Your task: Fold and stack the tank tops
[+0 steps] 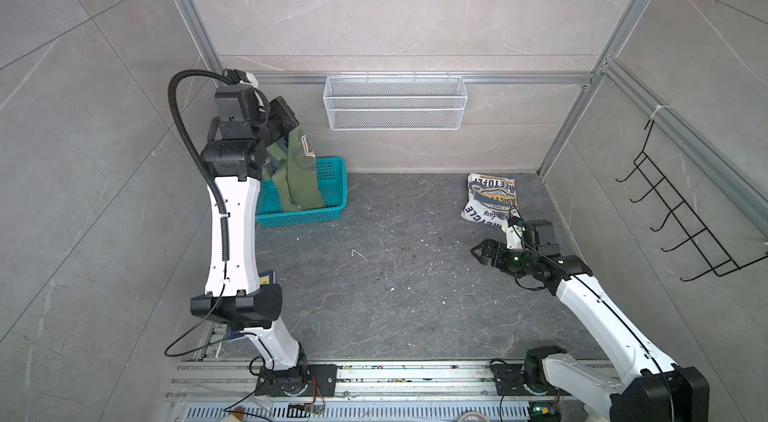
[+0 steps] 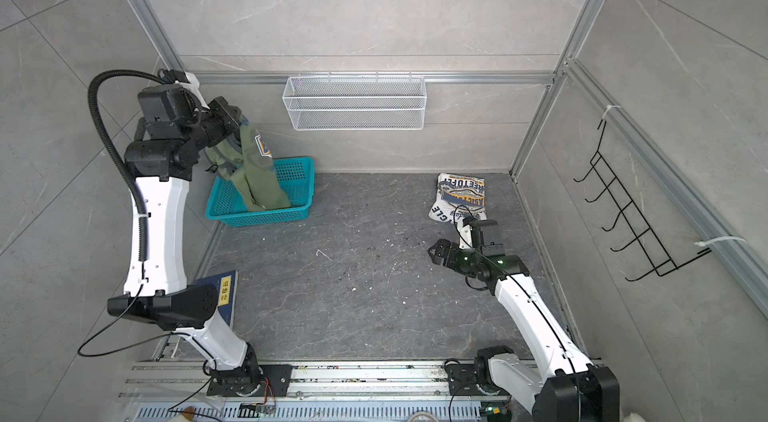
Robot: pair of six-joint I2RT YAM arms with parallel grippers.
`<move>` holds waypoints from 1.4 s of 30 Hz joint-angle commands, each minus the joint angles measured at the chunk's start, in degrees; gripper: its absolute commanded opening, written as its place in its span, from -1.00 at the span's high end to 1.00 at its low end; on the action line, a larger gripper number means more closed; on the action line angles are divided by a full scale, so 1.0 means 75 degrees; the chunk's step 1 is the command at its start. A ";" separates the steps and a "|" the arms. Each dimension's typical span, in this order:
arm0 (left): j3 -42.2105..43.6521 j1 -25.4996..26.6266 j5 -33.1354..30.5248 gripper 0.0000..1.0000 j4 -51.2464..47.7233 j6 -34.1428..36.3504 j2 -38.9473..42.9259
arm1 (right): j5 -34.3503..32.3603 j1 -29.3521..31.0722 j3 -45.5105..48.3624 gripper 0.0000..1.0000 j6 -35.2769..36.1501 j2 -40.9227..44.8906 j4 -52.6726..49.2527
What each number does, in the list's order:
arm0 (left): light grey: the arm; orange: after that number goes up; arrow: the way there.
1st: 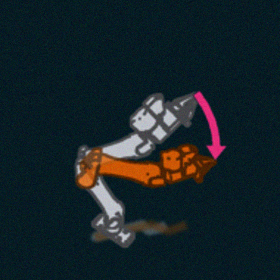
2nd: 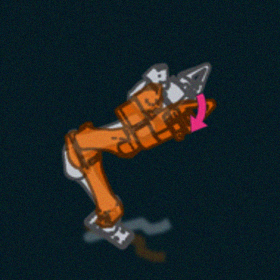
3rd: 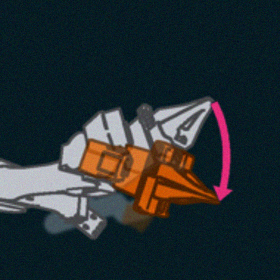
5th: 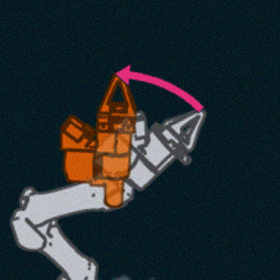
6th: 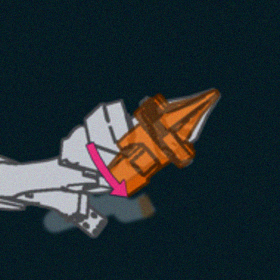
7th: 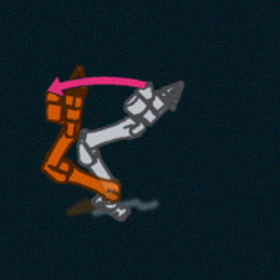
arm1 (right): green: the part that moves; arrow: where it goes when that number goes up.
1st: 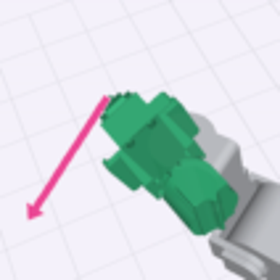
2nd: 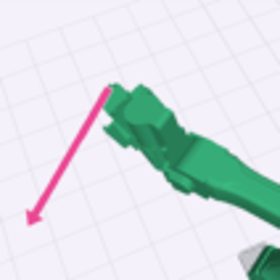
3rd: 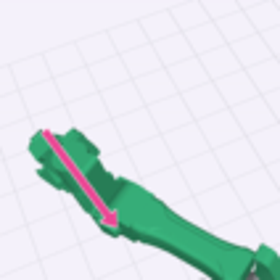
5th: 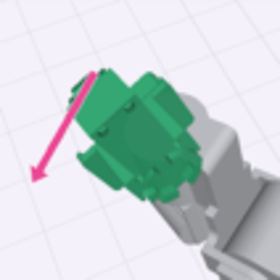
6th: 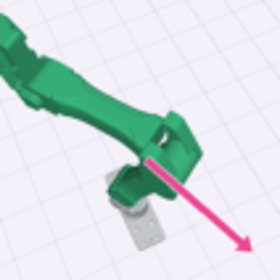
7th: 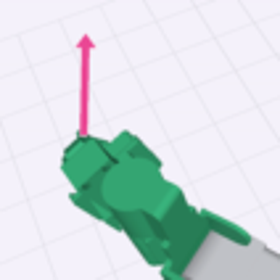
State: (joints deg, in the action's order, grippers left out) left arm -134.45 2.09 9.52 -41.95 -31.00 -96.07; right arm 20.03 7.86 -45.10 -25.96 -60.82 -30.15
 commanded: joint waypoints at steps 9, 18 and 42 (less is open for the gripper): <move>-0.0893 0.2015 0.1672 1.00 0.2368 -0.0281 0.1290 | 0.0095 0.0014 0.0010 -0.87 -0.0021 0.0401 -0.0285; 0.3148 0.3712 0.0939 1.00 0.3717 -0.0666 0.2510 | -0.0192 0.0005 -0.0357 -0.88 0.0062 0.0862 -0.0693; 0.9747 0.2916 -0.1876 0.19 0.2676 -0.0951 0.1780 | -0.2477 0.6069 0.0743 -0.72 -0.1940 0.0063 -0.0071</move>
State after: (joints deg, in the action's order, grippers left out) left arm -60.71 25.93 -2.90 -20.43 -38.96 -84.77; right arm 8.27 46.30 -40.58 -34.11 -58.06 -32.05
